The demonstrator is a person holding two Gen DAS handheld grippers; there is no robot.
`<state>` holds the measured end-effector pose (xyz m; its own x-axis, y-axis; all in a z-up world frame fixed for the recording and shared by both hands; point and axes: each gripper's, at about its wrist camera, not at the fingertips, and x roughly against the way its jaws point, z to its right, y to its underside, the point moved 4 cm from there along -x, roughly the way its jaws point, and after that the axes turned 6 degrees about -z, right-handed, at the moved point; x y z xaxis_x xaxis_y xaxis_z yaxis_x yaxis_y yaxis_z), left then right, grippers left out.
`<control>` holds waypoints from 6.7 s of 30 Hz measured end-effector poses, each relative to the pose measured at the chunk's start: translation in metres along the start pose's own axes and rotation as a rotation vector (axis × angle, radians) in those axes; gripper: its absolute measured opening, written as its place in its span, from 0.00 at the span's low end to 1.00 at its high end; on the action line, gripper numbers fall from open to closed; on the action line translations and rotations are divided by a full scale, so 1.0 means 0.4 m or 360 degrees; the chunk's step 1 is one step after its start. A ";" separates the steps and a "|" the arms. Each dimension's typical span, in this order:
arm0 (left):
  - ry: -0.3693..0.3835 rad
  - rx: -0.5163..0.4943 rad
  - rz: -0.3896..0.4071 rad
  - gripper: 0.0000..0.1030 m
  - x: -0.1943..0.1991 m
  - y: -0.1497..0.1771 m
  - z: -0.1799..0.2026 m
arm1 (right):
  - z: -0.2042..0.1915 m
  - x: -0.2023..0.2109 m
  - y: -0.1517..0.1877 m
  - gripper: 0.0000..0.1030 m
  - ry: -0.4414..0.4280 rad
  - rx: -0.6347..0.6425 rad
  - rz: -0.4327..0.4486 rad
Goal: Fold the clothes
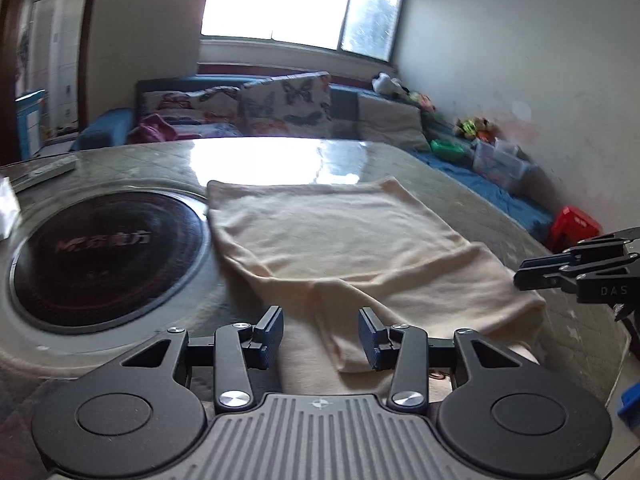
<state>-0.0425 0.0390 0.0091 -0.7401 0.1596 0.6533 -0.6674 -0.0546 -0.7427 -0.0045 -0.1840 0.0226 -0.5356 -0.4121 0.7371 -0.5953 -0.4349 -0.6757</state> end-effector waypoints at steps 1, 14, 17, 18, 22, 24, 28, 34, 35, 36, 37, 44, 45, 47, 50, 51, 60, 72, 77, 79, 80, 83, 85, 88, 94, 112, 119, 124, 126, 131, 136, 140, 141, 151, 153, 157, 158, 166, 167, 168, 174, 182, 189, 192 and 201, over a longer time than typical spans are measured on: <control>0.0004 -0.0023 -0.0020 0.43 -0.013 0.000 0.012 | 0.022 0.002 0.018 0.18 0.0022 -0.0039 -0.0010; -0.0118 -0.0076 -0.0032 0.04 -0.026 -0.017 0.050 | 0.143 -0.011 0.033 0.18 0.0015 -0.0233 0.0121; -0.0149 -0.0071 0.0013 0.03 -0.002 -0.035 0.055 | 0.132 -0.027 0.021 0.18 -0.0003 -0.0203 0.0137; -0.0161 -0.0085 0.0041 0.03 0.010 -0.040 0.055 | 0.125 -0.031 0.019 0.18 -0.0010 -0.0183 0.0141; -0.0196 -0.0126 0.0091 0.03 0.037 -0.051 0.047 | 0.103 -0.051 0.023 0.18 -0.0022 -0.0113 0.0125; -0.0200 -0.0124 0.0014 0.04 0.018 -0.035 0.034 | 0.099 -0.061 0.026 0.18 -0.0027 -0.0103 0.0109; -0.0243 -0.0120 -0.0085 0.04 -0.013 -0.007 0.011 | 0.098 -0.056 0.017 0.18 -0.0034 -0.0093 0.0122; -0.0167 -0.0121 -0.0002 0.06 0.002 -0.061 0.040 | 0.113 -0.084 -0.027 0.18 -0.0040 -0.0098 0.0137; -0.0141 -0.0140 0.0003 0.06 -0.003 -0.070 0.052 | 0.118 -0.096 -0.033 0.18 -0.0044 -0.0110 0.0131; -0.0114 -0.0152 0.0000 0.06 -0.013 -0.077 0.063 | 0.122 -0.107 -0.036 0.18 -0.0051 -0.0130 0.0125; -0.0082 -0.0162 -0.0005 0.06 -0.026 -0.082 0.072 | 0.126 -0.118 -0.040 0.18 -0.0058 -0.0150 0.0118; -0.0104 -0.0153 -0.0124 0.08 -0.136 -0.072 0.051 | 0.129 -0.165 -0.037 0.18 -0.0061 -0.0193 0.0107; -0.0100 -0.0147 -0.0130 0.08 -0.140 -0.068 0.045 | 0.129 -0.164 -0.037 0.18 -0.0058 -0.0185 0.0106; -0.0094 -0.0153 -0.0124 0.08 -0.132 -0.066 0.045 | 0.125 -0.158 -0.037 0.18 -0.0049 -0.0159 0.0102; -0.0074 -0.0167 -0.0101 0.09 -0.109 -0.067 0.051 | 0.114 -0.119 -0.031 0.18 -0.0057 -0.0110 0.0118; -0.0072 -0.0189 -0.0093 0.10 -0.105 -0.065 0.054 | 0.109 -0.104 -0.027 0.18 -0.0062 -0.0090 0.0123; -0.0098 -0.0194 -0.0110 0.10 -0.104 -0.055 0.044 | 0.065 -0.043 0.044 0.18 -0.0018 0.0076 0.0076; -0.0119 -0.0247 -0.0121 0.11 -0.081 -0.048 0.038 | 0.042 -0.019 0.057 0.18 0.0000 0.0127 0.0098; -0.0082 -0.0321 -0.0118 0.14 -0.036 -0.033 0.052 | 0.038 -0.023 0.032 0.18 -0.0010 0.0120 0.0150; -0.0057 -0.0365 -0.0124 0.15 -0.015 -0.020 0.060 | 0.035 -0.056 0.036 0.18 -0.0021 0.0130 0.0087; -0.0048 -0.0390 -0.0124 0.17 -0.002 -0.012 0.062 | 0.032 -0.062 0.039 0.18 -0.0018 0.0147 0.0070; -0.0024 -0.0462 -0.0127 0.24 0.032 0.013 0.068 | 0.033 -0.054 0.024 0.18 -0.0021 0.0156 0.0094; -0.0016 -0.0499 -0.0141 0.24 0.047 0.031 0.071 | 0.042 -0.049 -0.001 0.18 -0.0018 0.0134 0.0140; 0.0007 -0.0536 -0.0158 0.24 0.059 0.052 0.076 | 0.060 -0.076 -0.026 0.18 0.0010 0.0104 0.0156; 0.0063 -0.0664 -0.0157 0.25 0.085 0.083 0.090 | 0.076 -0.141 -0.021 0.18 0.0029 0.0070 0.0068; 0.0090 -0.0996 -0.0036 0.31 0.021 0.123 0.177 | -0.024 -0.024 0.081 0.19 0.0061 0.0478 0.0029; 0.0103 -0.0967 0.0013 0.13 0.010 0.102 0.165 | -0.040 0.025 0.112 0.27 0.0054 0.0614 0.0000; 0.0146 -0.0850 0.0059 0.09 0.017 0.047 0.147 | -0.065 0.045 0.128 0.42 0.0025 0.0730 -0.0004; 0.0163 -0.0808 0.0060 0.09 0.015 0.024 0.138 | -0.086 0.042 0.132 0.47 -0.0005 0.0799 0.0017; 0.0200 -0.0749 0.0046 0.09 0.002 -0.008 0.124 | -0.104 -0.003 0.121 0.48 0.0041 0.0872 0.0088; 0.0181 -0.0754 0.0033 0.14 0.002 0.013 0.120 | -0.093 -0.040 0.081 0.19 -0.0097 0.0767 0.0069; 0.0159 -0.0815 0.0036 0.22 0.014 0.060 0.118 | -0.073 -0.042 0.050 0.12 -0.0198 0.0632 0.0036; 0.0147 -0.0826 0.0037 0.24 0.016 0.071 0.115 | -0.067 -0.039 0.042 0.12 -0.0220 0.0591 0.0034; 0.0002 -0.0925 0.0042 0.21 0.005 0.121 0.077 | -0.051 -0.022 0.008 0.10 -0.0261 0.0435 0.0064; 0.0029 -0.0914 0.0051 0.08 0.013 0.119 0.070 | -0.053 -0.019 0.011 0.10 -0.0256 0.0428 0.0075; 0.0062 -0.0867 0.0103 0.05 0.052 0.105 0.066 | -0.058 0.001 0.019 0.09 -0.0256 0.0426 0.0114; 0.0070 -0.0857 0.0116 0.05 0.063 0.101 0.065 | -0.060 0.010 0.020 0.09 -0.0261 0.0430 0.0125; 0.0200 -0.0784 0.0135 0.05 0.219 0.101 0.072 | -0.092 0.136 0.050 0.09 -0.0338 0.0501 0.0169; 0.0215 -0.0778 0.0132 0.05 0.239 0.107 0.075 | -0.099 0.157 0.059 0.09 -0.0351 0.0501 0.0168; 0.0224 -0.0770 0.0129 0.05 0.254 0.112 0.079 | -0.104 0.174 0.067 0.09 -0.0364 0.0499 0.0165; 0.0237 -0.0784 0.0096 0.05 0.289 0.126 0.095 | -0.138 0.223 0.103 0.08 -0.0404 0.0508 0.0113; 0.0197 -0.0705 0.0153 0.05 0.207 -0.007 0.050 | -0.109 0.194 -0.001 0.08 -0.0379 0.0449 0.0139; 0.0122 -0.0634 0.0092 0.05 0.014 -0.146 0.008 | -0.038 0.045 -0.161 0.08 -0.0322 0.0414 0.0087; 0.0075 -0.0597 0.0018 0.05 -0.098 -0.171 -0.015 | -0.005 -0.067 -0.208 0.08 -0.0308 0.0367 0.0006; -0.0063 -0.0424 -0.0100 0.18 -0.243 -0.157 -0.069 | 0.088 -0.271 -0.175 0.24 -0.0180 -0.0024 -0.0022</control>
<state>0.0736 0.0542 -0.0120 -0.7040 0.1155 0.7008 -0.6707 0.2163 -0.7094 0.1163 -0.1370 -0.0105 -0.4568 -0.4939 0.7398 -0.6117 -0.4294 -0.6644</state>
